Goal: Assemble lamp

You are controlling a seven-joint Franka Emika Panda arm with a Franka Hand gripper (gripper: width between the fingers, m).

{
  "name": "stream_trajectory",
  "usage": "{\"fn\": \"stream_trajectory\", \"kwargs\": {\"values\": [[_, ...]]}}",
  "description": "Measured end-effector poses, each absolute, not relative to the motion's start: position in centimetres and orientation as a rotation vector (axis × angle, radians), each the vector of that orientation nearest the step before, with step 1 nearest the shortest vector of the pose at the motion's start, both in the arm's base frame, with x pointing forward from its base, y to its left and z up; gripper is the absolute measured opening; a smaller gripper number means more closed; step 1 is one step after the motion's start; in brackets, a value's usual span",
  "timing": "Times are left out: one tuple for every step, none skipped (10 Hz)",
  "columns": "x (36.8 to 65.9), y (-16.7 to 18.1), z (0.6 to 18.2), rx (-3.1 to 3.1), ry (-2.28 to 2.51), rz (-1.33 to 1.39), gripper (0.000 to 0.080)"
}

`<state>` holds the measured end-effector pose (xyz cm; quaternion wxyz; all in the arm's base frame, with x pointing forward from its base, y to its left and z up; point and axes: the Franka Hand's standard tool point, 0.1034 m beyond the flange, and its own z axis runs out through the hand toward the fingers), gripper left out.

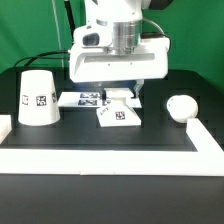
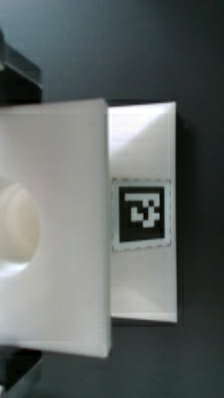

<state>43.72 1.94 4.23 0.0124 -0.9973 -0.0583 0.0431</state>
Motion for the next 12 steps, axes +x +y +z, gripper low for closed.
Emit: {"fn": "stream_trajectory", "kwargs": {"values": [[44.5,2.4,4.2,-3.11,-0.176,0.119,0.0535],[45.3,2.8,4.2,-3.11,-0.181,0.1,0.0537],[46.0,3.0,4.2,-3.11,-0.185,0.084,0.0537],[47.0,3.5,4.3,-3.111,-0.168,0.068,0.0537],[48.3,4.3,4.3,-3.111,-0.173,0.045,0.0537],[49.5,4.8,4.3,-3.109,-0.181,0.026,0.0537],[50.7,5.1,4.3,-3.108,-0.177,0.007,0.0537],[51.7,5.4,4.3,-3.108,-0.167,-0.01,0.0537],[52.7,5.7,4.3,-3.107,-0.152,-0.027,0.0537],[54.0,6.2,4.3,-3.105,-0.139,-0.052,0.0537],[55.3,6.9,4.4,-3.103,-0.132,-0.076,0.0537],[56.6,7.5,4.4,-3.1,-0.122,-0.094,0.0537]]}}
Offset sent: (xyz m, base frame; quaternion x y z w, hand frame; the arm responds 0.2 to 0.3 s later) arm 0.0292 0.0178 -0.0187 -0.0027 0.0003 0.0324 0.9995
